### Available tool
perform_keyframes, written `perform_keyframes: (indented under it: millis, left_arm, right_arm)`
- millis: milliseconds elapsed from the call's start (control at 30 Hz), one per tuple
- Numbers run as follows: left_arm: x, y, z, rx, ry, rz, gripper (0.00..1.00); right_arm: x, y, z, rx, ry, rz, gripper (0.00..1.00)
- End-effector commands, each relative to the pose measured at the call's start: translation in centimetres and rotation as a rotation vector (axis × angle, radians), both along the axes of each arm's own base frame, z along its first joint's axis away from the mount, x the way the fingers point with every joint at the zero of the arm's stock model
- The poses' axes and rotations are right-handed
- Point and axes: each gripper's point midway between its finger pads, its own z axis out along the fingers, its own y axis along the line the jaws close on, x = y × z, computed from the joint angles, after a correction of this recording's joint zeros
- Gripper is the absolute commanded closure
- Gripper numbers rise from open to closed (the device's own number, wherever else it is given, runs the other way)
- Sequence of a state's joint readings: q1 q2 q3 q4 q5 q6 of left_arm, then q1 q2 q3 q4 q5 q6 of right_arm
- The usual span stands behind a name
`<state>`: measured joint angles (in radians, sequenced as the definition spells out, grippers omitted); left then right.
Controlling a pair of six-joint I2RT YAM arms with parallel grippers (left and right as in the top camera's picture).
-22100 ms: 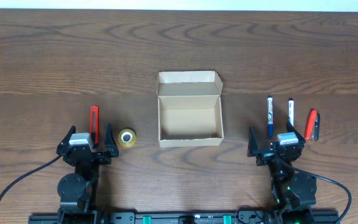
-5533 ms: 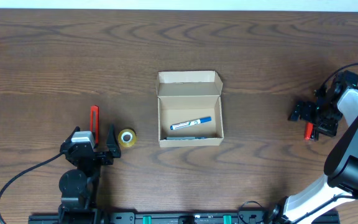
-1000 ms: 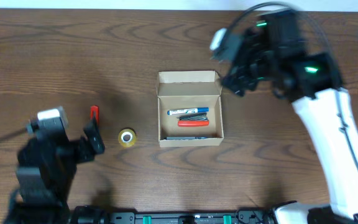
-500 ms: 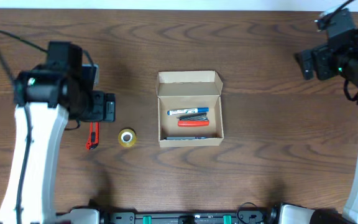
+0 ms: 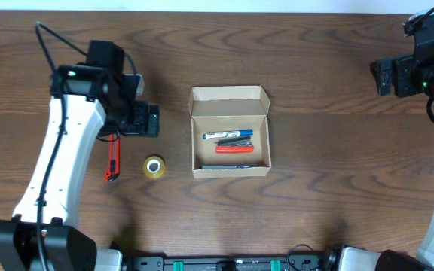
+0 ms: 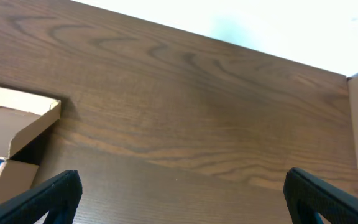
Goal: Pack container
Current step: 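Move the left gripper down over the tape roll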
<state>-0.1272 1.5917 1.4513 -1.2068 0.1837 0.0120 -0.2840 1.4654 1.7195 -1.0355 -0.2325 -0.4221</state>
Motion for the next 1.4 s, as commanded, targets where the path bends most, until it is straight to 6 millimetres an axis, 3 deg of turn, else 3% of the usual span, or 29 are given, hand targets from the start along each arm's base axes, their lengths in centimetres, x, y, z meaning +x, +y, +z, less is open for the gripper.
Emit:
perform_keyframes:
  millis: [0,167,367,500,800,1100,1367]
  left_arm:
    - [-1.3,-0.3,-2.4,0.04,0.033,-0.018,0.01]
    - [-3.5,-1.0,-6.8,0.043,0.059,-0.03,0.0]
    - [-5.3,-0.7,-9.5,0.047,0.089,-0.012,0.0]
    - [-5.3,-0.9,-9.9,0.084,0.079,-0.015,0.0]
    - [-4.6,-3.5,-9.8,0.089,0.014,-0.076,0.0]
    - [-4.0,-3.7,-9.8,0.086,-0.012,-0.068,0.0]
    - [-4.3,-3.9,-11.1,0.08,0.029,-0.065,0.0]
  right_arm:
    - [0.1,-0.1,-0.7,0.033,0.022,-0.016,0.01]
    - [0.2,-0.1,-1.4,0.04,0.046,-0.016,0.01]
    - [0.6,-0.1,-2.6,0.051,0.083,-0.015,0.01]
    - [0.8,0.0,-3.6,0.064,0.113,-0.008,0.01]
    - [1.0,0.2,-3.9,0.079,0.122,0.001,0.01]
    - [1.0,0.2,-3.9,0.078,0.121,0.002,0.01]
    - [1.0,0.2,-3.9,0.078,0.118,0.001,0.01]
